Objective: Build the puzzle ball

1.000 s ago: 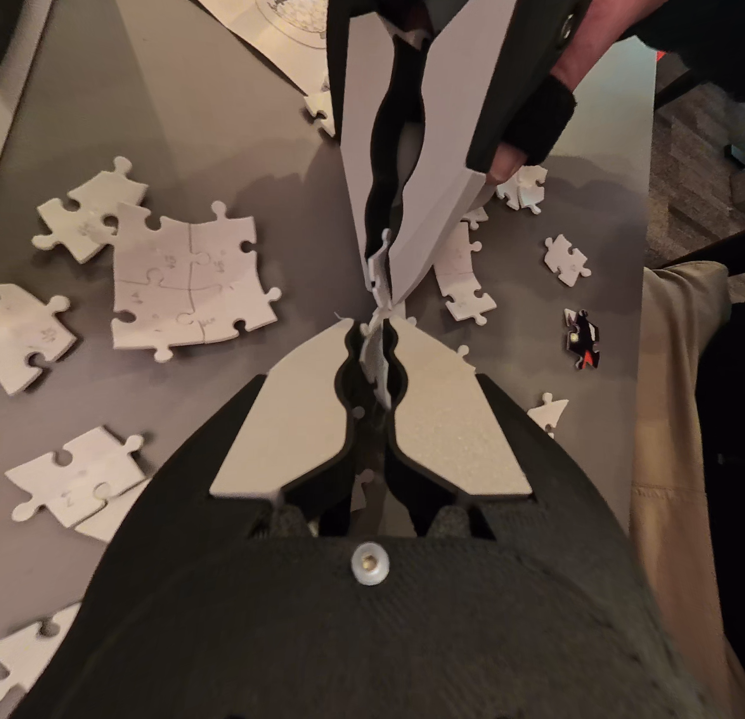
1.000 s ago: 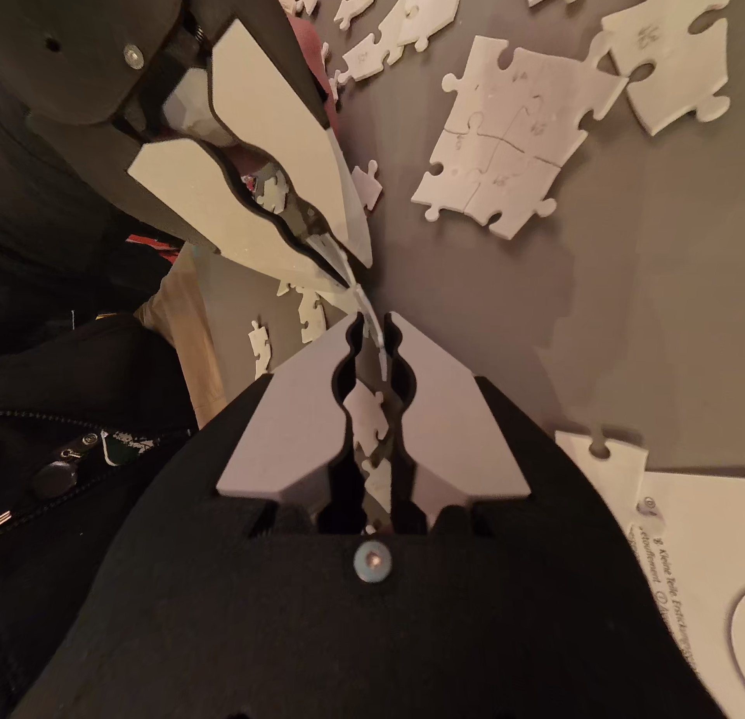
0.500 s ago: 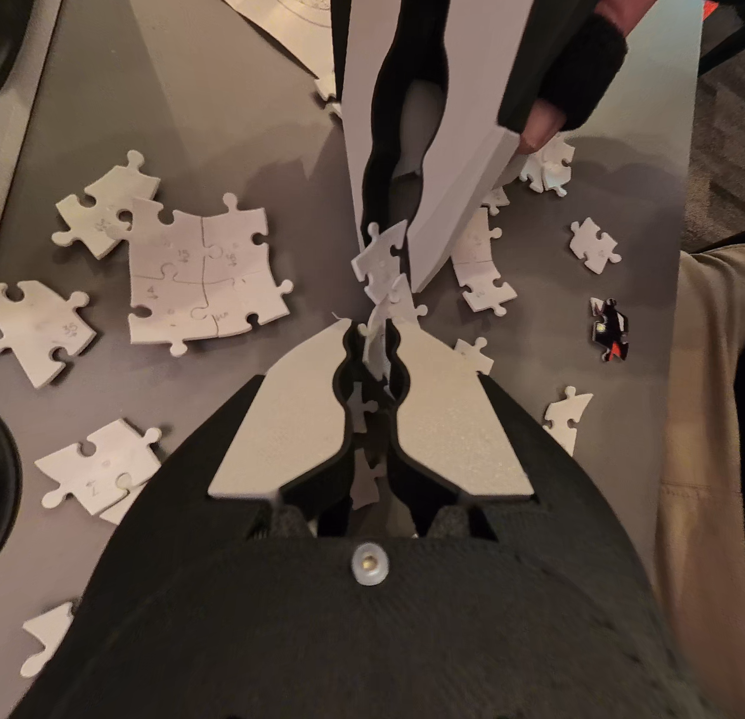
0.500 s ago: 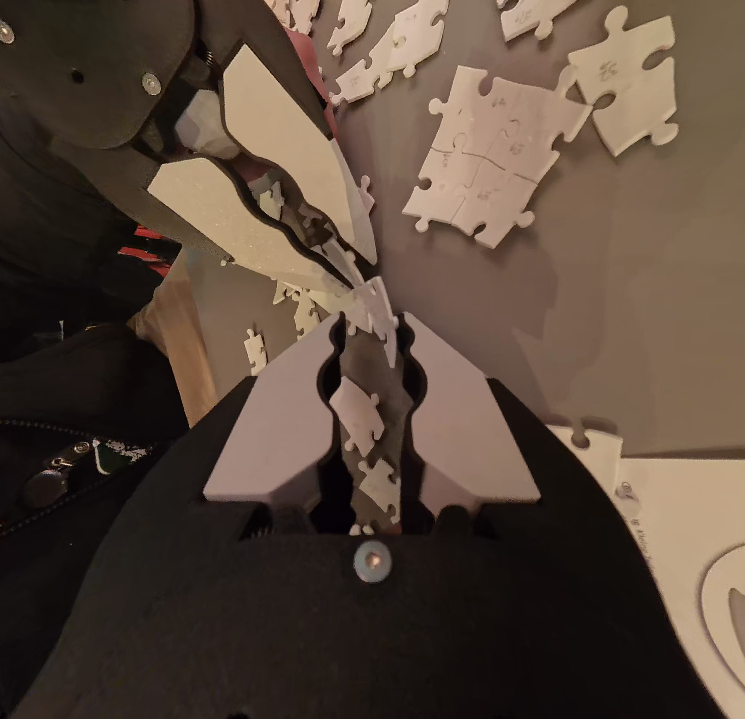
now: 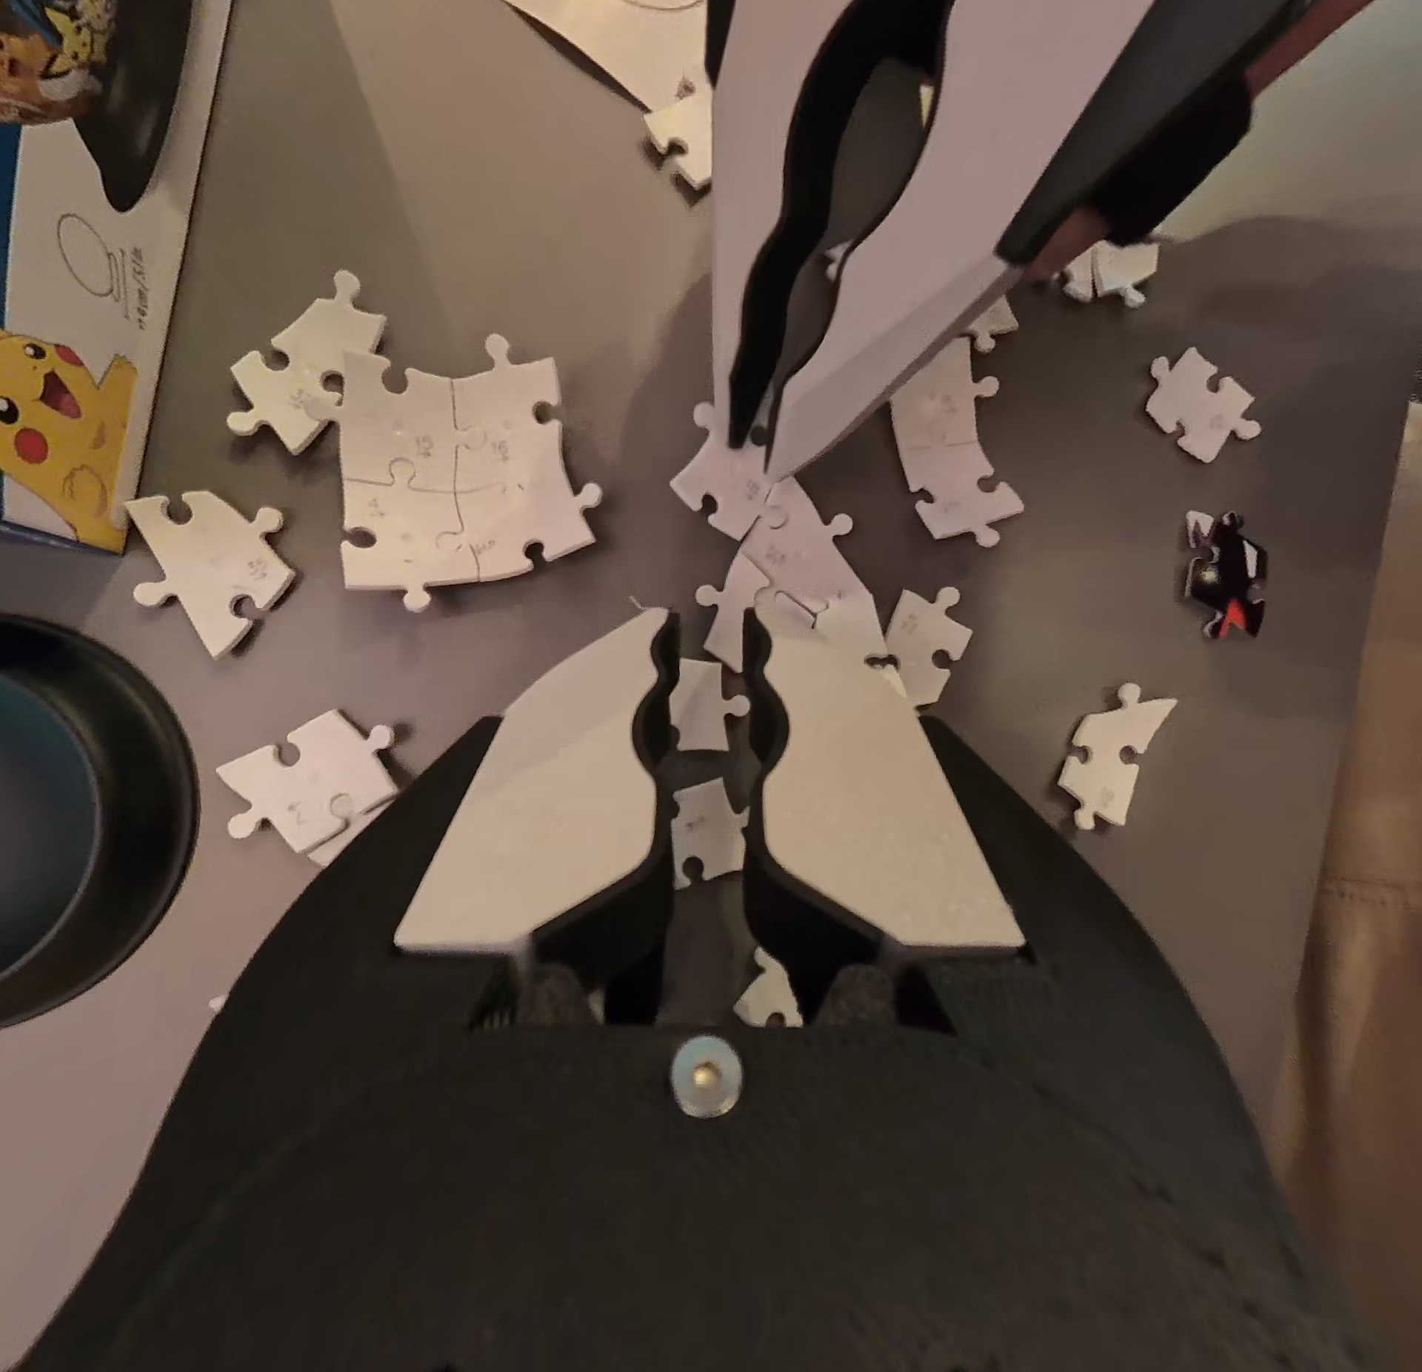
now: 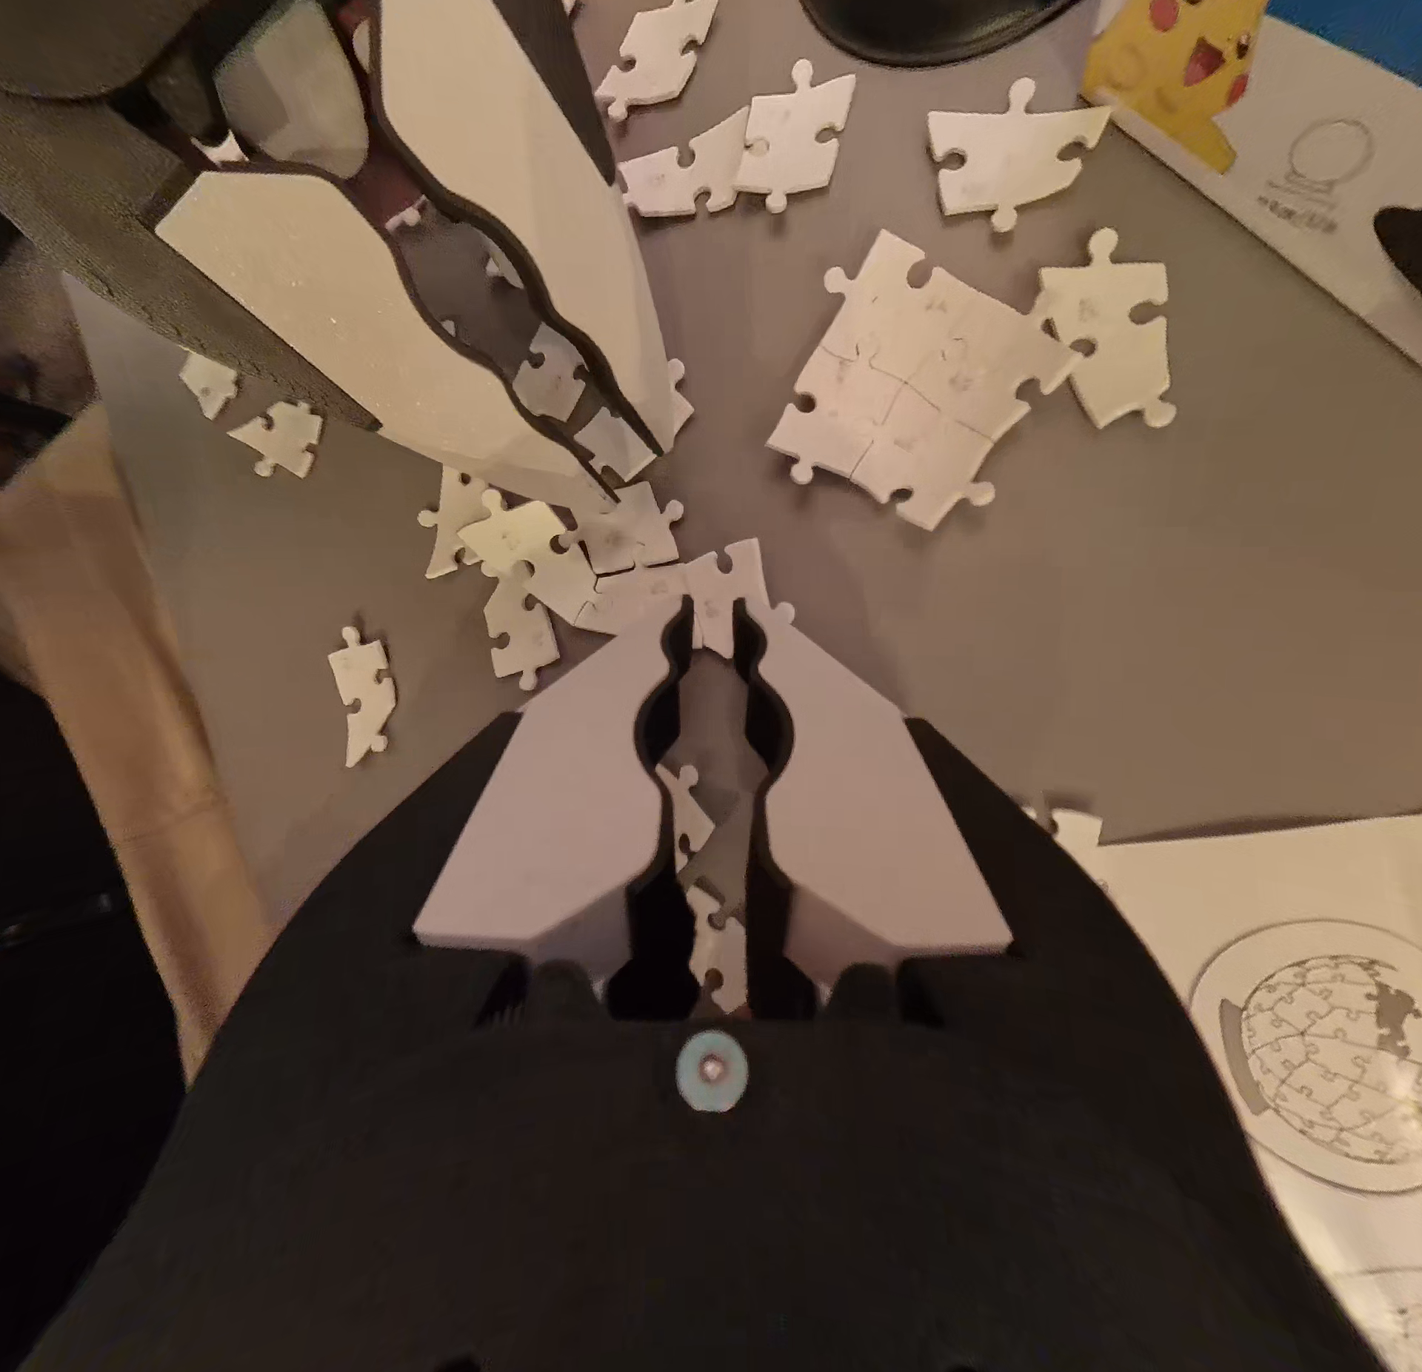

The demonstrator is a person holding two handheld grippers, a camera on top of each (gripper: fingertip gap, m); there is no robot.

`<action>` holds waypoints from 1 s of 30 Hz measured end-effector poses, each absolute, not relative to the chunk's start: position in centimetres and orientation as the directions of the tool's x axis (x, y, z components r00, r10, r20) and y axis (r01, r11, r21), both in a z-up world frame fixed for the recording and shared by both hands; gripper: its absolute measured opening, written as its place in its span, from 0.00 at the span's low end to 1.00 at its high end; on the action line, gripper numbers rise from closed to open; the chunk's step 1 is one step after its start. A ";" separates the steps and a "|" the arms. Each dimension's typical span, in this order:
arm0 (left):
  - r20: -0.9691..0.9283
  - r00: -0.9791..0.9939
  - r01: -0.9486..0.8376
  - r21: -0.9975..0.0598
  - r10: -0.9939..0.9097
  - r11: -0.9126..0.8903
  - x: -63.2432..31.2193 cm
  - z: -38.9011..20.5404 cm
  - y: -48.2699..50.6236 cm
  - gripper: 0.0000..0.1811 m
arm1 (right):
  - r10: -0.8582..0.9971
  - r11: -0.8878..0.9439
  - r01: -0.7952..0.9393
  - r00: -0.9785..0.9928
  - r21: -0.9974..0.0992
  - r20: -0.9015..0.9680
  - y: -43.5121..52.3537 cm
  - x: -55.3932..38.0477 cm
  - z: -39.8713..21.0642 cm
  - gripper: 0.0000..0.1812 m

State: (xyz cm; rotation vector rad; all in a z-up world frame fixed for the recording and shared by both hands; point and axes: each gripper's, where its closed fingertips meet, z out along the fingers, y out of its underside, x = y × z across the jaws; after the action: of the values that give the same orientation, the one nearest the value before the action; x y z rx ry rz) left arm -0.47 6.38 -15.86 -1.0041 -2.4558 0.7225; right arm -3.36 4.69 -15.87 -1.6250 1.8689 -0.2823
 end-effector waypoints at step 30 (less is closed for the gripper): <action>0.066 -0.667 0.607 -0.529 0.742 0.593 -2.7 -17.3 6.0 0.01 | -0.992 0.060 -0.816 0.013 -0.575 -0.122 5.7 -3.2 -16.2 0.00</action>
State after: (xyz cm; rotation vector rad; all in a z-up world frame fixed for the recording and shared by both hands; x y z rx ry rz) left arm -2.68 6.00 -17.26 -1.1054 -2.5436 0.6895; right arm -3.16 5.69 -16.24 -1.7999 1.8482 -0.4664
